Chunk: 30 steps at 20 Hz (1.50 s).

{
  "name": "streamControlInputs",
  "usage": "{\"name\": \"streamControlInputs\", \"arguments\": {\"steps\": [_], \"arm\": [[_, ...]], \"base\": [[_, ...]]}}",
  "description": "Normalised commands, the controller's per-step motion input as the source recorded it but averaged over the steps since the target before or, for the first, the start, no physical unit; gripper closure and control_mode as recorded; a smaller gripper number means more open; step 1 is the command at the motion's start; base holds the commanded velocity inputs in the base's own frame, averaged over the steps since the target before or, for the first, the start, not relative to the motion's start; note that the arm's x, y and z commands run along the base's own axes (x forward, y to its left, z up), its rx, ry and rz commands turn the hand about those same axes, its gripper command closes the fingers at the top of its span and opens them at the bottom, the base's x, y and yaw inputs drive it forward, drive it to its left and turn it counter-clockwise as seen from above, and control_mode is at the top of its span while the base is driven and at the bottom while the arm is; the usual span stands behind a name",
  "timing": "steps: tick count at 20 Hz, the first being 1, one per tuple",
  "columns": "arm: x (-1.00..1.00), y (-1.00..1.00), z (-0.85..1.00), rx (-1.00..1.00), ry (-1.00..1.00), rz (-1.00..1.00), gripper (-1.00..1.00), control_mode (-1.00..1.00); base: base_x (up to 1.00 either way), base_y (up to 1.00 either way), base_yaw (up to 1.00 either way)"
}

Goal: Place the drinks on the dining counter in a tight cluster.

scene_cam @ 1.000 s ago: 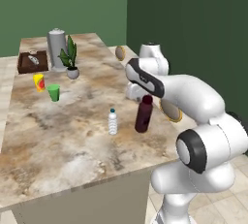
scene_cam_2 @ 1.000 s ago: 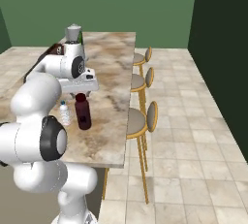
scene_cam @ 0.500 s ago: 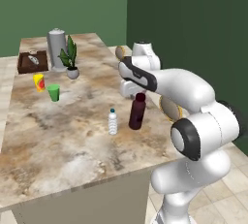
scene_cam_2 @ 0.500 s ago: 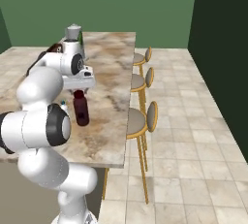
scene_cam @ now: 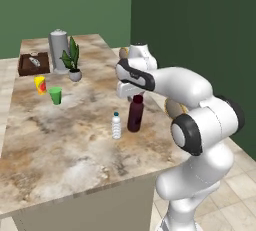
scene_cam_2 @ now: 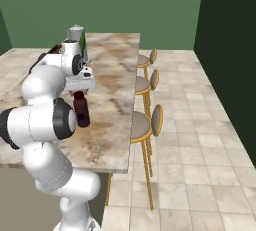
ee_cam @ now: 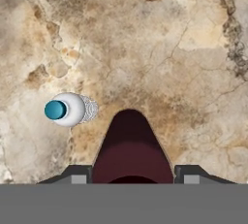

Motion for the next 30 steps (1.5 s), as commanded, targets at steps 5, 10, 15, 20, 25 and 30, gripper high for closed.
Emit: {"name": "streamControlInputs", "arguments": {"steps": [5, 10, 15, 20, 25, 30], "arm": [[0.20, 0.00, -0.04, -0.01, 0.00, 0.00, 1.00, -1.00], [0.02, 0.02, -0.21, -0.03, 0.01, 0.00, 1.00, -1.00], [0.00, 0.10, -0.38, -0.03, 0.08, 0.00, 1.00, -1.00], [0.08, 0.02, -0.15, 0.00, 0.01, 0.00, 1.00, -1.00], [0.23, 0.00, -0.01, 0.00, 0.00, 0.00, 1.00, -1.00], [0.10, 0.00, 0.00, 0.00, 0.00, 0.00, 1.00, -1.00]], "base": [[0.00, 0.00, 0.00], [0.00, 0.00, 0.00], [0.00, 0.00, 0.00], [0.00, 0.00, 0.00], [0.00, 0.00, 0.00], [0.00, 0.00, 0.00]]}}
